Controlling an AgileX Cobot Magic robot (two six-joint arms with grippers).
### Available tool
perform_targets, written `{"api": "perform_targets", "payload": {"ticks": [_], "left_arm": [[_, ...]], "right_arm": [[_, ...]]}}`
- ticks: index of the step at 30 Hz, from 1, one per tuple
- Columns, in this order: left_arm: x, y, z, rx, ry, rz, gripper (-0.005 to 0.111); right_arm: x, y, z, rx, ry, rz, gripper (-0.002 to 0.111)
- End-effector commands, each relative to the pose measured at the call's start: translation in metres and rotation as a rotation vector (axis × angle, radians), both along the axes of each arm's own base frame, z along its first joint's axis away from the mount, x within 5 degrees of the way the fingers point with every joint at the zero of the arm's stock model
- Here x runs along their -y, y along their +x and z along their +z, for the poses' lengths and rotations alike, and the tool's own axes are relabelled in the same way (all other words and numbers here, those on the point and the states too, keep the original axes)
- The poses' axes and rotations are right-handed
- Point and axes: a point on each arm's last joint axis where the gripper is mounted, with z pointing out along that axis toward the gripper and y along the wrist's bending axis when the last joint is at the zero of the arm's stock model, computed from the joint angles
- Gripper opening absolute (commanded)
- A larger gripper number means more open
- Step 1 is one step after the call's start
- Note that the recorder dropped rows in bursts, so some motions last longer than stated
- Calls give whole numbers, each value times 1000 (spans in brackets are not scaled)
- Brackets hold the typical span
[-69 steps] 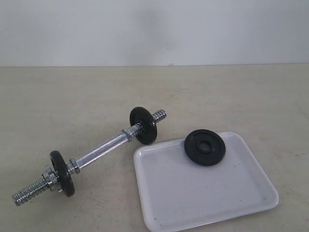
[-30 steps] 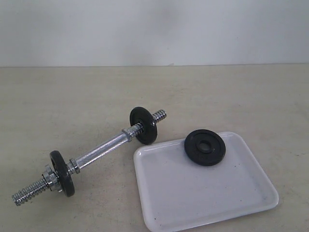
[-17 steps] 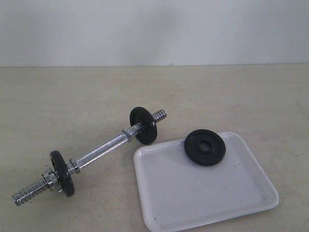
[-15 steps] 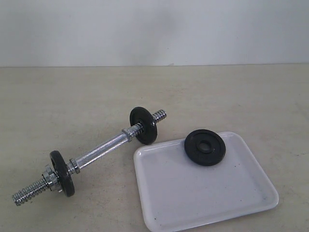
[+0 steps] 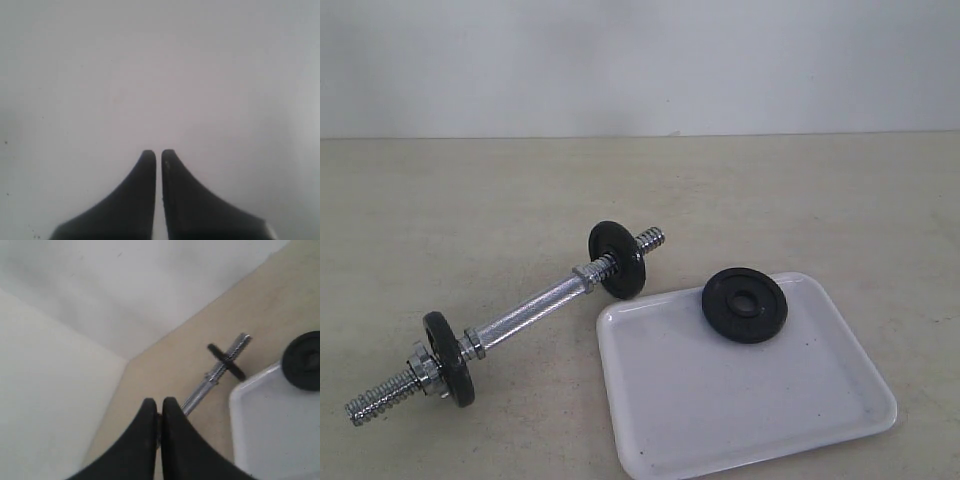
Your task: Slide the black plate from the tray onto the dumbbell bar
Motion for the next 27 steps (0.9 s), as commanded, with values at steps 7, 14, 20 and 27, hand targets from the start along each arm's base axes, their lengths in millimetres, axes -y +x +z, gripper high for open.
{"api": "perform_targets", "payload": {"ticks": [7,14,20,27], "left_arm": [[3,20,-34,-112,76,15,4],[1,33,-61,-252,136,64,4],[-1,40,-78,-405,45,36,4],[1,39,-76,-466,-532,-320,4]], "right_arm": [[-13,-40,70,614,-269,178,0],[-8,-84,146,1009,-548,27,0],[0,-105,216,1246,-699,-184,0],[2,-88,237,1228,-730,-205,0]]}}
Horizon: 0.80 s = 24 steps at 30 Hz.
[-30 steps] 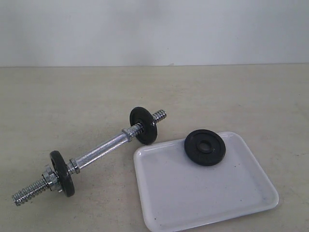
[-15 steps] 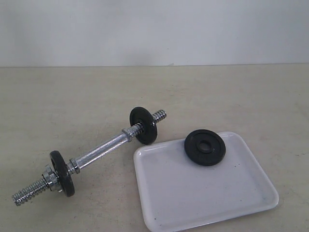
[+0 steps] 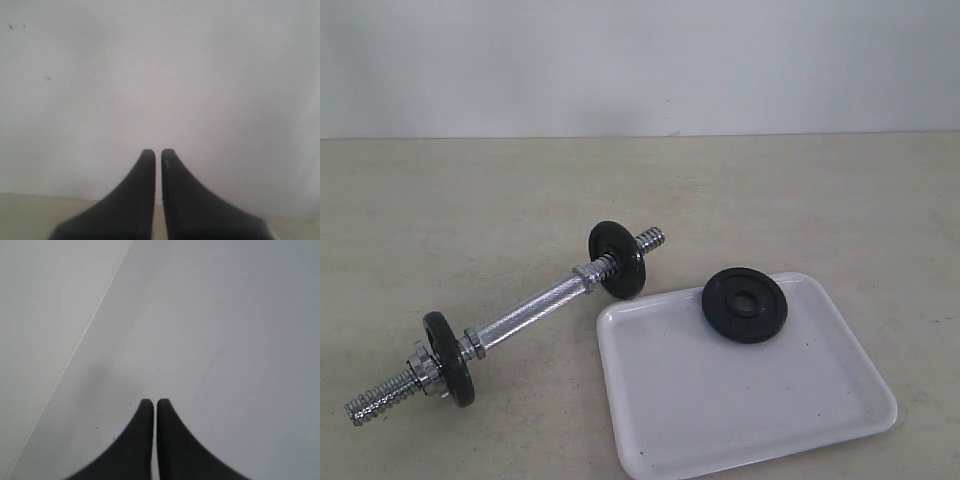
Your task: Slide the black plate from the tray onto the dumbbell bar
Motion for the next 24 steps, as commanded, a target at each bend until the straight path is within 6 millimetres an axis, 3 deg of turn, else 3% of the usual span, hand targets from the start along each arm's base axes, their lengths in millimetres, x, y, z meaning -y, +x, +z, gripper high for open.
{"api": "perform_targets", "payload": {"ticks": [1,7,9,10,11,14,16,19,21,24], "left_arm": [[-3,-3,7,-33,-586,-184,4],[-20,-1,12,-67,-1149,-252,4],[-26,3,5,-105,-1173,-143,4],[-28,5,0,-110,-1039,-31,4],[-29,7,-5,-100,-787,102,4],[-30,10,-15,34,200,395,4],[-31,12,-21,79,597,483,4],[-34,12,-24,71,811,544,4],[-38,13,-27,34,866,574,4],[-44,13,-36,-113,664,580,4]], "right_arm": [[-3,18,1,-58,-59,12,0],[-8,28,-9,-140,-99,52,0],[-8,30,-12,-168,-106,53,0],[-8,30,-13,-181,-106,55,0],[-8,30,-14,-192,-113,59,0],[-10,30,-17,-222,-122,87,0],[-11,29,-18,-228,-134,93,0],[-11,30,-18,-231,-134,88,0],[-11,30,-18,-241,-128,90,0],[-10,30,-18,-251,-123,88,0]]}}
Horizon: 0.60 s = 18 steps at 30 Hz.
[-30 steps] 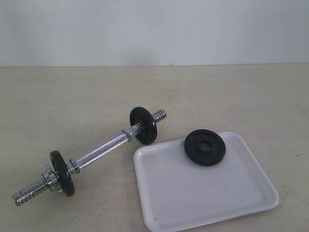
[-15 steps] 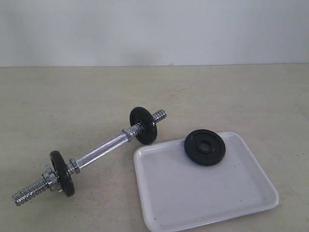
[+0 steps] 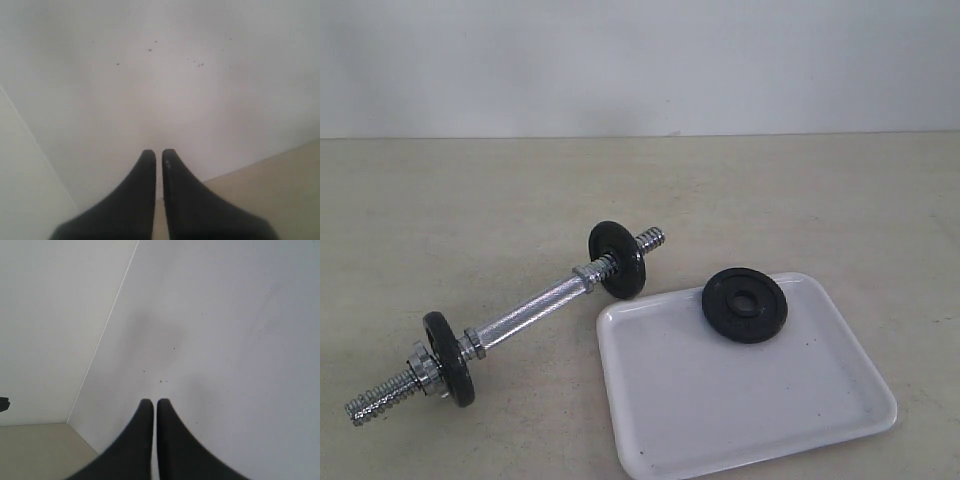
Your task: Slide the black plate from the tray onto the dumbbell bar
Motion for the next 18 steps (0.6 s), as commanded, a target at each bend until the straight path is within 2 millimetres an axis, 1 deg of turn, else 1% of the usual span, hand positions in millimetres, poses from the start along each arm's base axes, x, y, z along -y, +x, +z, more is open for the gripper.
{"api": "perform_targets", "payload": {"ticks": [1,2,3,4,5,7,10,13,15,18], "left_arm": [[-9,0,-16,-128,-344,77,4],[-10,0,-24,-182,-581,93,4],[-8,-1,-31,-242,-760,100,4],[-6,-1,-34,-281,-839,97,4],[-4,0,-29,-287,-849,74,4],[1,1,-22,-354,-892,37,4],[11,9,-14,-473,-822,-35,4],[22,22,-7,-586,-697,-152,4],[31,32,-2,-654,-612,-245,4],[39,49,9,-715,-537,-352,4]], "right_arm": [[0,4,-2,-36,5,1,0],[0,4,-2,-41,10,3,0],[0,4,-2,-46,13,3,0],[0,4,-2,-49,16,4,0],[0,4,-2,-52,19,6,0],[0,5,-2,-58,22,5,0],[0,5,-2,-63,25,4,0],[1,5,-3,-71,27,1,0],[1,5,-3,-79,33,2,0],[0,5,-4,-85,23,10,0]]}}
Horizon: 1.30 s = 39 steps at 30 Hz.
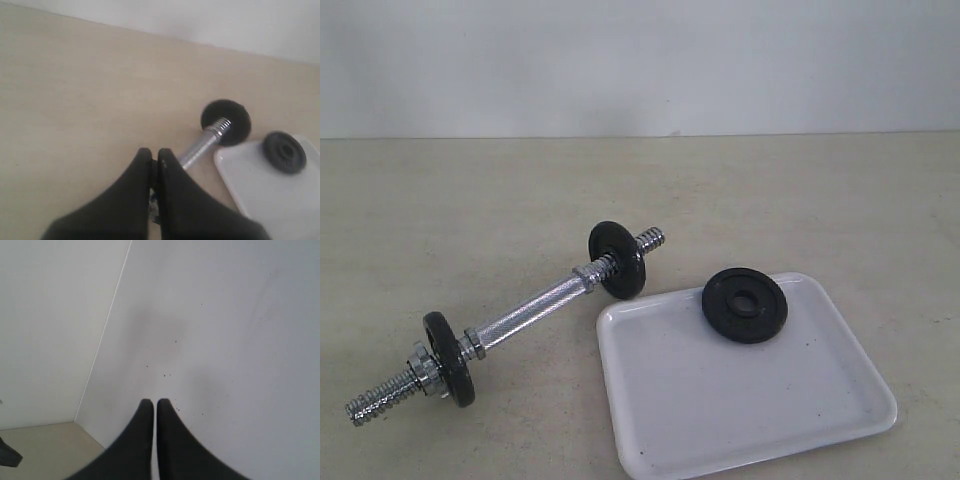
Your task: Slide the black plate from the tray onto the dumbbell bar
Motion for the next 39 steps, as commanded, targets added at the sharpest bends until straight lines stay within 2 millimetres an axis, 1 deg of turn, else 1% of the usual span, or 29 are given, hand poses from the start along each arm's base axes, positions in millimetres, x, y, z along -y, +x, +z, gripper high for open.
{"api": "perform_targets", "payload": {"ticks": [1,4,5,7,11,14,18,20,21,22,23,24,25,28,30,32,34,37,39], "left_arm": [[13,26,14,-21,52,-201,4],[14,49,19,-75,80,-234,4],[15,60,20,-105,99,-262,4],[17,73,18,-146,155,-338,4],[21,103,4,-271,221,-502,4],[22,121,-10,-340,228,-557,4],[31,138,-30,-384,280,-674,6],[40,145,-41,-377,334,-755,15],[48,153,-50,-383,357,-778,27],[52,157,-55,-382,366,-776,36],[60,165,-63,-377,369,-765,52],[66,168,-65,-370,362,-759,59],[76,173,-69,-358,366,-777,66],[98,181,-77,-349,396,-847,66],[118,189,-87,-340,429,-875,66],[131,195,-98,-333,479,-881,66],[137,201,-109,-334,543,-863,66],[137,210,-123,-378,598,-847,66],[137,215,-125,-379,602,-817,66]], "right_arm": [[-1,4,-3,-35,-15,7,0],[-2,4,-6,-54,-46,7,0],[-2,5,-7,-63,-55,5,0],[-1,6,-9,-77,-62,-8,0],[0,6,-9,-82,-68,-19,0],[0,6,-9,-82,-68,-19,0],[0,7,-10,-87,-74,-20,0],[-1,7,-11,-92,-84,-20,0],[-1,7,-12,-99,-99,-21,0],[-1,7,-13,-101,-104,-21,0],[0,7,-14,-103,-114,-29,0],[0,8,-14,-104,-120,-34,0],[0,8,-14,-105,-126,-41,0],[1,10,-15,-107,-137,-55,0],[1,10,-16,-109,-145,-60,0],[1,10,-17,-114,-159,-65,0],[2,11,-18,-117,-172,-75,0],[4,10,-19,-120,-185,-53,0],[5,16,-26,-143,-185,-37,0]]}}
